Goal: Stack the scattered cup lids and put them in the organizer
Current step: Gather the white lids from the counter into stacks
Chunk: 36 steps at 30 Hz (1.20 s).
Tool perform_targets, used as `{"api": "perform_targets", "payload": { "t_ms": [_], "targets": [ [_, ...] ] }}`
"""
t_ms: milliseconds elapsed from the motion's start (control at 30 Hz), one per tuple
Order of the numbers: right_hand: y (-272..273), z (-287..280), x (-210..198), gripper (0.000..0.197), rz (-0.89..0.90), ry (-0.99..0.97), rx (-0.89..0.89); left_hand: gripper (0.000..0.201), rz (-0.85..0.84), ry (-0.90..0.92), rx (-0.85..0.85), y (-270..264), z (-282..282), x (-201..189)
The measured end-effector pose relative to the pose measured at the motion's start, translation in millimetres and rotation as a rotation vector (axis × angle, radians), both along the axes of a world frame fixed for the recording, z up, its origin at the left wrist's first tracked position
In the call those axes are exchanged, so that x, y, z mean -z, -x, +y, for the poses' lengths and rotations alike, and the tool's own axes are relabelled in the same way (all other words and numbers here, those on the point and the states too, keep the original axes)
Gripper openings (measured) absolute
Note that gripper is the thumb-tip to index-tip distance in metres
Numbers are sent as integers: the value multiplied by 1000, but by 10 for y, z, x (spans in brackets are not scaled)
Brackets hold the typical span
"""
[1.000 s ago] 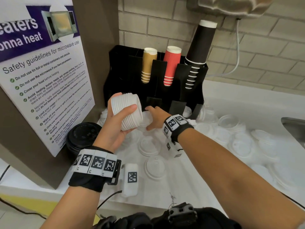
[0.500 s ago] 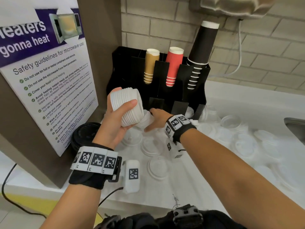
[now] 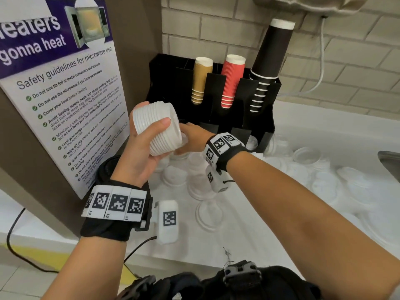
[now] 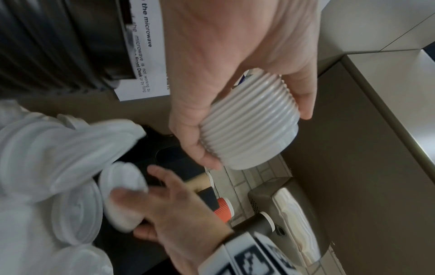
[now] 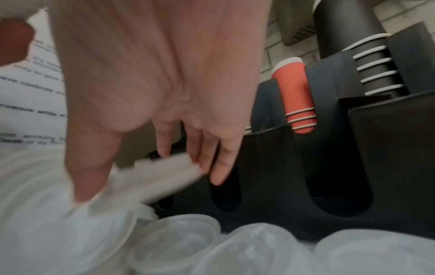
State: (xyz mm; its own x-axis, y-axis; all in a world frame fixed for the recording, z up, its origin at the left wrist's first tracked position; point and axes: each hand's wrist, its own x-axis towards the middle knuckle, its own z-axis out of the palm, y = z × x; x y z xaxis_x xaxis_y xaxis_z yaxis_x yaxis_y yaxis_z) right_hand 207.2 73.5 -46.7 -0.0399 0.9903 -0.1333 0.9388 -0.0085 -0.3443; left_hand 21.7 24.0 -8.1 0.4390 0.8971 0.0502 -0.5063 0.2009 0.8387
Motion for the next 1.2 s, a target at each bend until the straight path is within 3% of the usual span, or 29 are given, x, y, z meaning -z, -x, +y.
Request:
{"api": "perform_targets", "payload": {
  "t_ms": [67,233,333,433,733,933,1200],
  "targets": [
    [-108,-105,-52,81,1,39,21,61,13,-12,-14,47,40,4],
    [-573,-365,-169,45,-203,121,124,59,32,-27,-39,154,163,-2],
    [-823,-478,-207,52,-271,276,174,59,38,-42,-38,167,205,-18],
    [-962,-572,-185,66,-222,368,228,58,48,-59,-32,142,206,-13],
    [-792,-519,164,85,-224,259,163,60,51,-39,-26,57,172,43],
    [-832,-549,266,76,-269,228,217,67,70,-8,14,-50,93,133],
    [-954,-848,-69,61,-91,54,267,68,126,69,62,-303,-20,264]
  ]
}}
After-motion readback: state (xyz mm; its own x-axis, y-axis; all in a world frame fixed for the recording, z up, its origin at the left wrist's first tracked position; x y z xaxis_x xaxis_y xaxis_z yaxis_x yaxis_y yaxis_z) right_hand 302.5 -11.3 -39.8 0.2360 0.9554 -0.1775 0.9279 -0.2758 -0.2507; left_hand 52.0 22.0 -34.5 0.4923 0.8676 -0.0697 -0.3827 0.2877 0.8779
